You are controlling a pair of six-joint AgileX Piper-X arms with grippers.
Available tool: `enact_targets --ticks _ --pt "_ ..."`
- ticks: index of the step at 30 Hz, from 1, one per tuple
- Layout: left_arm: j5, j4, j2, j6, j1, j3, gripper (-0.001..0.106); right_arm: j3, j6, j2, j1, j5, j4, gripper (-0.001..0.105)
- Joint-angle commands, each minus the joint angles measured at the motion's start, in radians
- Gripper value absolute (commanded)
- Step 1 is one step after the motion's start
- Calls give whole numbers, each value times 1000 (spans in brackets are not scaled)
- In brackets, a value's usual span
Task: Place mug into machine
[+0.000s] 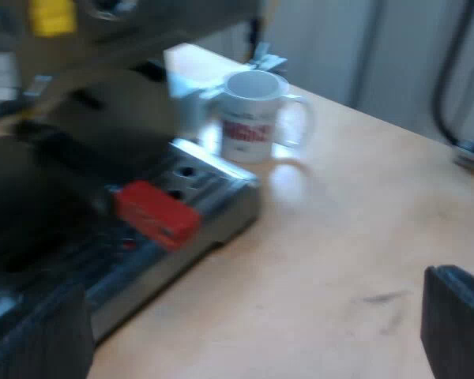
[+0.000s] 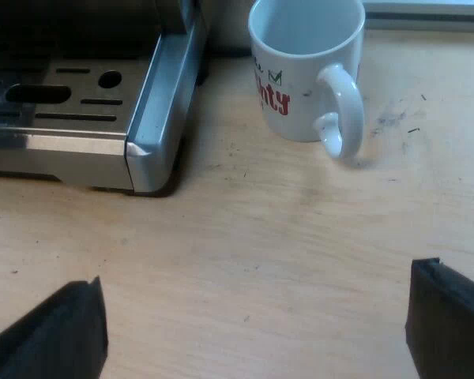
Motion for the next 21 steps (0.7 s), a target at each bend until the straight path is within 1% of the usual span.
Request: enact_targets --ticks 1,3,5,6,8,13,16,18,20,21 --pt "27 -56 7 0 -48 28 85 -10 -14 7 8 -7 -6 78" --pt "27 -90 6 4 -70 53 85 -5 -14 7 8 -7 -6 78" --pt "27 -149 6 3 -90 101 85 -4 -14 7 8 -7 -6 78" --pt "27 -165 6 3 -92 115 85 -4 -14 7 8 -7 -8 78" --pt "27 -230 9 3 -96 174 85 -4 -14 7 8 -4 -11 78" --pt "27 -353 11 3 -96 283 85 4 -14 7 8 1 -20 78" --pt "37 -421 11 3 -96 345 85 35 -14 7 8 1 -40 78" --pt "48 -446 11 3 -96 365 85 69 -14 9 8 1 -78 78" --pt "49 -451 13 3 -96 368 85 127 -14 9 8 1 -138 78" --pt "49 -451 12 3 -96 368 85 138 -14 9 8 1 -150 78"
